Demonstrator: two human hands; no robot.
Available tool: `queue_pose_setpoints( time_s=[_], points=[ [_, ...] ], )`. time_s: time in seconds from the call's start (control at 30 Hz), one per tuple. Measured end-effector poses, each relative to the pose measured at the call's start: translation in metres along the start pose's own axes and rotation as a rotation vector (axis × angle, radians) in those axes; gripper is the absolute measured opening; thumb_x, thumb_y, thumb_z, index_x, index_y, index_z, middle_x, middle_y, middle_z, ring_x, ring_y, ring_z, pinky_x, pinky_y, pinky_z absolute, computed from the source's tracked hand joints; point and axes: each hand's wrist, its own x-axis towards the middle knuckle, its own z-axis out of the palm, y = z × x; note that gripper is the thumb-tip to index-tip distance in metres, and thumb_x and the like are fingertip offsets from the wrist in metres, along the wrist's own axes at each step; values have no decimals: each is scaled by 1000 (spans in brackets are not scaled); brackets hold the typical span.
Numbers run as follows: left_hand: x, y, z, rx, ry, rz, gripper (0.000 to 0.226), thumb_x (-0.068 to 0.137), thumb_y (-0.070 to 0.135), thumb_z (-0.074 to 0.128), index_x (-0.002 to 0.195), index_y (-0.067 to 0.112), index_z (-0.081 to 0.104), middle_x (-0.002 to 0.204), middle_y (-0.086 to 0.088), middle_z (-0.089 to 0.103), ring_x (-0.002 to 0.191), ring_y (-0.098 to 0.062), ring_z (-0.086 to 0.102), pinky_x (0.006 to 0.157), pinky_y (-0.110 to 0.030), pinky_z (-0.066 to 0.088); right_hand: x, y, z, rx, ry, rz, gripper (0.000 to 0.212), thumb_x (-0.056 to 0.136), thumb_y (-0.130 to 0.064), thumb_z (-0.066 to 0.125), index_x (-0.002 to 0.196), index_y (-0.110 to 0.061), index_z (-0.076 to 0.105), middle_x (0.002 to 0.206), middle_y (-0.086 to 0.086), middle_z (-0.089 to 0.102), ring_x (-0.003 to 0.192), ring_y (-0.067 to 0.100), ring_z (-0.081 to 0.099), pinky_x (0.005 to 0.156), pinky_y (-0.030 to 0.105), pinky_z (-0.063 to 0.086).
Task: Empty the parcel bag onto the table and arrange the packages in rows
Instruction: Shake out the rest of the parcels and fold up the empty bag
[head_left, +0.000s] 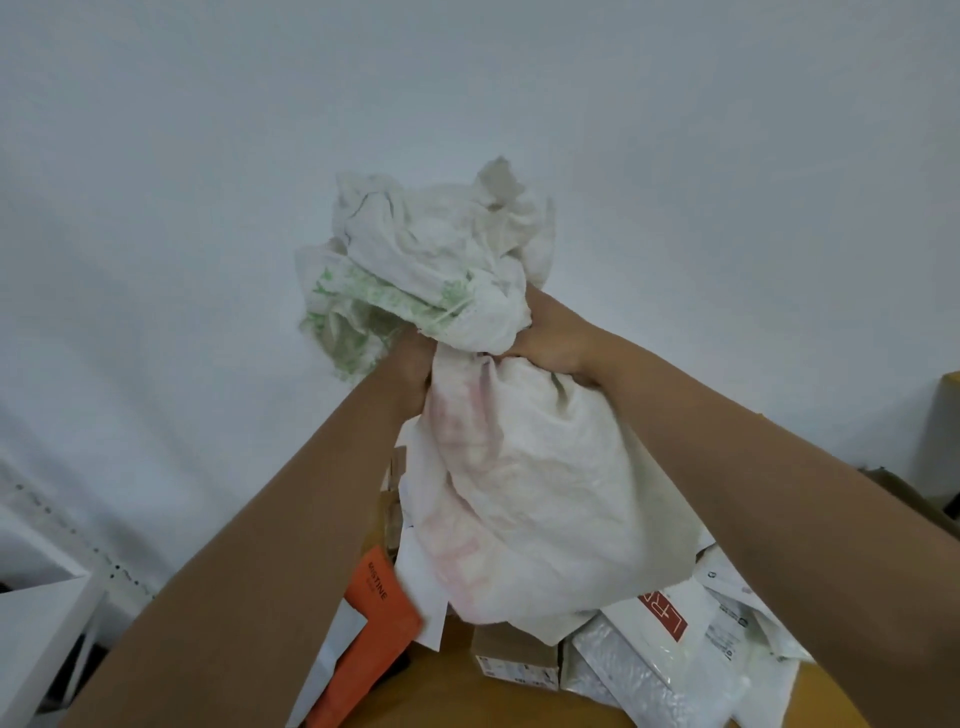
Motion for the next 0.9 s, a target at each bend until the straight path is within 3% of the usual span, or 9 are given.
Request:
queue_pose_setpoints(
  time_s=[0.17, 0.27, 0.4, 0.5, 0.57, 0.63, 0.7, 0.83, 0.9],
  points=[
    [12, -4, -15, 52, 6, 45, 18, 104, 32, 40, 107, 27, 56, 99, 8, 60, 91, -11, 59, 90, -29, 48, 12, 9, -9, -96, 248, -53, 67, 84, -35, 67, 144, -19, 40, 140, -8, 51, 125, 5, 49, 109, 26, 40],
    [4, -8, -9, 32, -94, 97, 17, 103, 26, 43, 112, 24, 56, 102, 10, 65, 87, 4, 65, 75, -13, 51, 11, 12, -2, -78, 199, -59, 60, 91, -29, 64, 145, -24, 39, 142, -11, 49, 128, 0, 47, 110, 23, 37],
    [13, -11, -10, 111, 8, 208, 52, 80, 32, 68, 127, 20, 51, 118, 3, 62, 117, -21, 58, 93, -30, 52, 22, 17, 5, -85, 212, -66, 46, 99, -21, 55, 142, -17, 40, 143, 4, 48, 132, 14, 46, 112, 25, 34],
    [10, -17, -10, 156, 77, 209, 61, 78, 35, 70, 133, 21, 46, 122, 8, 53, 116, -13, 52, 100, -30, 45, 25, 24, 9, -220, 112, 7, 57, 96, -24, 61, 147, -16, 37, 142, 0, 49, 129, 15, 47, 101, 15, 33],
    [12, -18, -14, 151, 177, 302, 40, 88, 26, 69, 124, 22, 51, 111, 15, 57, 99, 3, 56, 85, -17, 46, 28, 19, 11, -182, 211, -12, 61, 94, -30, 61, 149, -22, 35, 140, -9, 50, 124, 6, 49, 98, 10, 34],
    [16, -14, -18, 130, 154, 292, 26, 86, 14, 71, 107, 21, 57, 97, 12, 60, 79, 11, 59, 72, -12, 49, 35, 19, 13, -245, 190, -18, 67, 89, -42, 59, 149, -23, 36, 143, -6, 49, 126, 10, 49, 101, 17, 37],
    [15, -17, -23, 174, 133, 301, 32, 90, 7, 67, 117, 18, 55, 110, 5, 59, 92, 5, 59, 85, -16, 51, 37, 18, 17, -438, 55, 25, 61, 92, -38, 55, 148, -19, 37, 145, 3, 48, 129, 23, 49, 100, 25, 37],
    [15, -15, -33, 230, 224, 380, 50, 85, 15, 73, 127, 17, 47, 113, 8, 56, 98, 0, 52, 82, -9, 46, 41, 15, 21, -371, 199, -40, 59, 95, -26, 58, 148, -19, 33, 139, 2, 53, 117, 18, 53, 89, 20, 36],
    [18, -17, -37, 262, 171, 301, 60, 87, 19, 72, 137, 17, 39, 129, 2, 51, 112, -8, 49, 93, -17, 43, 46, 14, 26, -488, 92, 3, 65, 94, -29, 56, 151, -17, 27, 140, 4, 51, 117, 23, 54, 86, 25, 38]
  ],
)
